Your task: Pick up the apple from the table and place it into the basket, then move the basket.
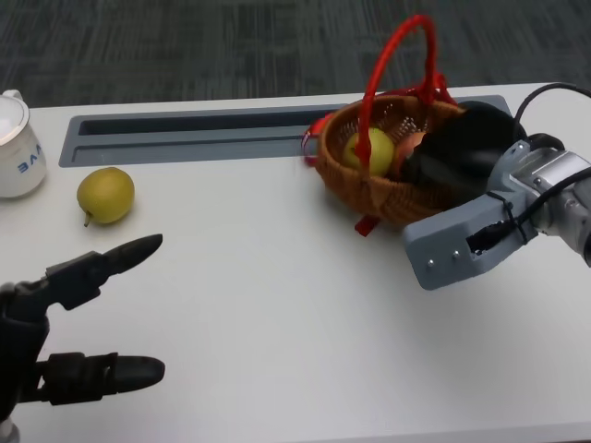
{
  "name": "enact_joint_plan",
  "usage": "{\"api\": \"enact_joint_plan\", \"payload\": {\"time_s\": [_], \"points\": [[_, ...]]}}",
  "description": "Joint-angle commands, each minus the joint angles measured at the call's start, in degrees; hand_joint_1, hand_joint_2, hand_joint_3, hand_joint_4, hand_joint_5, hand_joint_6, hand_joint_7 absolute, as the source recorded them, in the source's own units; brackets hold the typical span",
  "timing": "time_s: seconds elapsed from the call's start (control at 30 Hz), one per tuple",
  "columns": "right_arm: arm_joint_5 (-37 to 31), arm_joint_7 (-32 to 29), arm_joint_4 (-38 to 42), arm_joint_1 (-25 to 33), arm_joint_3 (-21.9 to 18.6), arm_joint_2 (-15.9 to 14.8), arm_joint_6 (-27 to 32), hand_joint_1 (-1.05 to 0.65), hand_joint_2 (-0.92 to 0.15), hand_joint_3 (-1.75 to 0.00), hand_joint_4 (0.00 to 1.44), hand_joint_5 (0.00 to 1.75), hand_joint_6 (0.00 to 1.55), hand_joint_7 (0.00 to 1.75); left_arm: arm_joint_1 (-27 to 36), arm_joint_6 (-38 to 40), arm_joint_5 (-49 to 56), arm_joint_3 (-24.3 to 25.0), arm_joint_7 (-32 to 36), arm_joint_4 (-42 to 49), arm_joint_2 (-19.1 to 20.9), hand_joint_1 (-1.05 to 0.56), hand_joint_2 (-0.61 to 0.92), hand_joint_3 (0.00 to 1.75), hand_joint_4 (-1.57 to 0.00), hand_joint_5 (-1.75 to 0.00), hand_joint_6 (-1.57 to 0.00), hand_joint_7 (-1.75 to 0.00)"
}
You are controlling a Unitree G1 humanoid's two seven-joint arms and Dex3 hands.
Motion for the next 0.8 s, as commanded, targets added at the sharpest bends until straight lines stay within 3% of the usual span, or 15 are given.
{"api": "enact_joint_plan", "payload": {"time_s": [0.03,0.07,0.17,0.23,0.4,0.63,0.8], "points": [[2.18,1.61,0.83,-0.85,-2.15,0.19,5.04,-0.24,-0.89,-0.01,0.95,0.9,1.03,0.02,3.15,-1.23,0.39,1.35,1.49,-2.9,0.18,-0.75,0.73,0.0,-0.78,-0.02,-0.68,-0.01],[2.76,2.28,0.95,-0.97,-2.82,0.29,6.3,-0.23,-0.89,-0.01,0.89,0.98,1.03,0.01,4.06,-1.34,0.45,1.63,1.66,-3.73,0.15,-0.75,0.73,0.0,-0.78,-0.02,-0.69,-0.01],[4.21,4.11,1.1,-1.23,-4.53,0.45,8.92,-0.27,-0.91,-0.03,0.94,0.53,0.97,0.0,5.99,-1.25,-0.26,1.78,1.61,-5.52,0.2,-0.73,0.71,0.0,-0.78,-0.01,-0.69,-0.01],[4.8,4.52,1.16,-1.18,-5.3,0.36,10.57,-0.29,-0.91,-0.04,0.98,0.36,0.96,0.01,7.13,-1.43,-0.79,1.89,1.49,-6.38,0.49,-0.72,0.71,0.0,-0.78,-0.01,-0.69,-0.01],[6.32,5.69,1.47,-0.8,-7.42,-0.2,15.91,-0.27,-0.85,0.0,1.01,0.22,0.95,0.0,10.24,-2.53,-1.77,2.76,1.25,-8.34,1.51,-0.73,0.71,0.0,-0.79,-0.01,-0.7,-0.01],[7.91,7.51,1.44,-0.16,-9.65,-1.12,18.44,-0.22,-0.86,0.0,0.96,0.1,0.93,0.01,11.81,-1.89,-2.51,3.07,0.78,-10.48,2.64,-0.74,0.71,0.0,-0.81,-0.02,-0.71,-0.01],[9.37,7.46,1.43,1.16,-11.69,-2.0,18.96,-0.32,-0.89,-0.01,0.97,0.07,0.97,0.01,13.99,-1.24,-4.84,2.45,-0.37,-12.6,3.99,-0.74,0.71,0.0,-0.81,-0.02,-0.72,-0.01]]}}
